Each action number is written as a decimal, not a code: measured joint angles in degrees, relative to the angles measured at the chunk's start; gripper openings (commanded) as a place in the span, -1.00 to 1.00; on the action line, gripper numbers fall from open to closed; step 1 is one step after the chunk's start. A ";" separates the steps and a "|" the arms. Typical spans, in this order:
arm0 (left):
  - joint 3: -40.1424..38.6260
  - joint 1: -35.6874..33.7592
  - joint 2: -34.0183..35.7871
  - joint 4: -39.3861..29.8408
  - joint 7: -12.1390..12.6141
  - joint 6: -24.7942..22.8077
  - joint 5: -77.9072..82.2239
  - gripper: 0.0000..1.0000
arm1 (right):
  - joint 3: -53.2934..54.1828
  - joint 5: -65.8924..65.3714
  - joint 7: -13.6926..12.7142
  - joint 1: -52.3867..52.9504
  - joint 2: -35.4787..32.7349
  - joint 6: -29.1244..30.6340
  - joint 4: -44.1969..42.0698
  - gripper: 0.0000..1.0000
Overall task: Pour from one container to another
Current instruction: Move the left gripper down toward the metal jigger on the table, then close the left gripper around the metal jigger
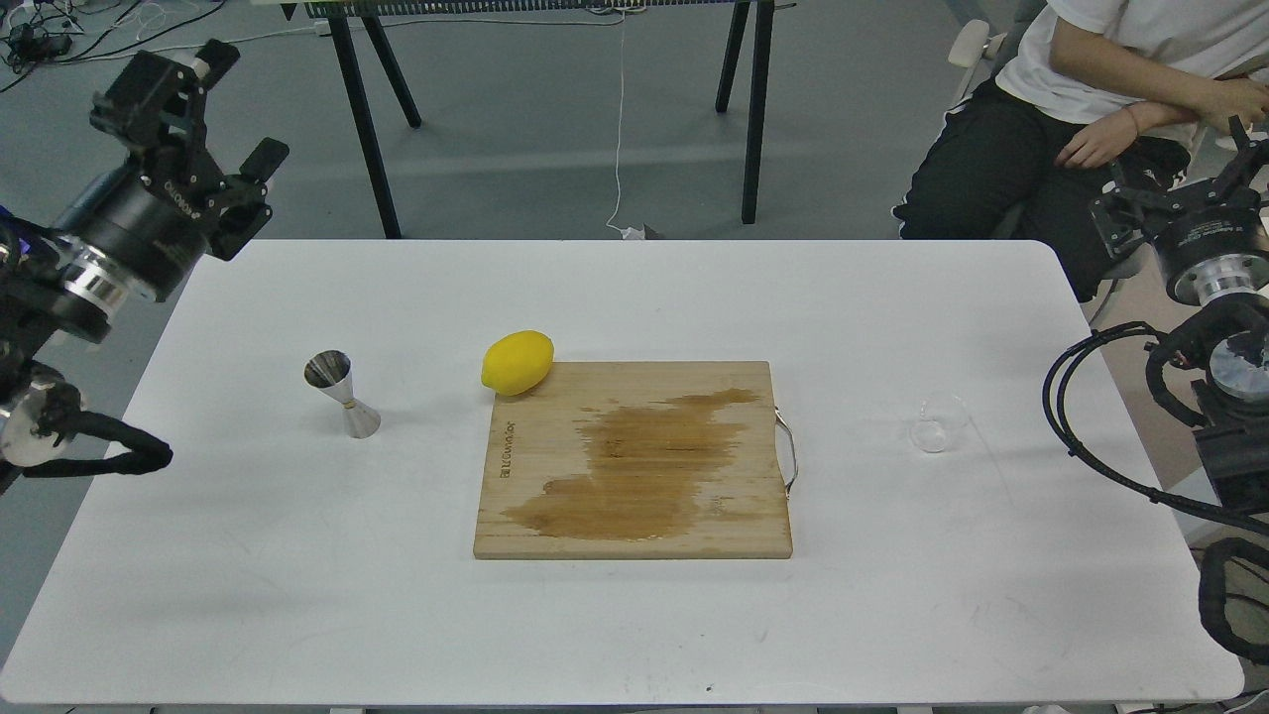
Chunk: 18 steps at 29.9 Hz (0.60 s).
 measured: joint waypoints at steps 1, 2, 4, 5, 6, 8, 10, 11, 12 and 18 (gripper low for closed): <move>0.02 1.87 1.25 -2.18 -0.01 2.20 4.22 0.97 | 0.04 0.00 0.02 -0.20 0.06 0.00 0.00 1.00; 0.03 3.45 2.08 -3.60 -0.01 3.85 8.01 0.96 | 0.07 0.01 0.05 -0.37 0.13 0.00 0.00 1.00; 0.12 7.10 3.08 -5.32 0.13 6.64 17.51 0.93 | 0.09 0.00 0.14 -0.78 0.30 0.00 0.01 1.00; 0.20 8.59 3.23 -5.59 0.26 7.45 21.56 0.91 | 0.09 0.01 0.21 -0.90 0.35 0.00 0.01 1.00; 0.25 10.27 3.27 -5.72 0.45 8.28 26.29 0.89 | 0.09 0.01 0.25 -0.97 0.40 0.00 0.01 1.00; 0.32 12.99 3.11 -5.39 1.12 9.90 34.48 0.88 | 0.09 0.01 0.26 -1.10 0.47 0.00 0.01 1.00; 0.33 15.06 1.68 -3.58 2.69 12.16 43.40 0.87 | 0.06 0.00 0.26 -1.32 0.55 0.00 0.01 1.00; 0.35 15.71 0.47 -2.00 3.69 13.13 47.87 0.86 | 0.05 0.01 0.26 -1.42 0.55 0.00 0.01 1.00; 0.36 16.06 -0.81 -0.35 4.60 13.75 51.79 0.86 | 0.04 0.01 0.26 -1.47 0.55 0.00 0.02 1.00; 0.37 16.40 -10.03 13.64 7.93 15.03 73.62 0.81 | 0.04 0.01 0.27 -2.43 0.90 0.00 0.07 1.00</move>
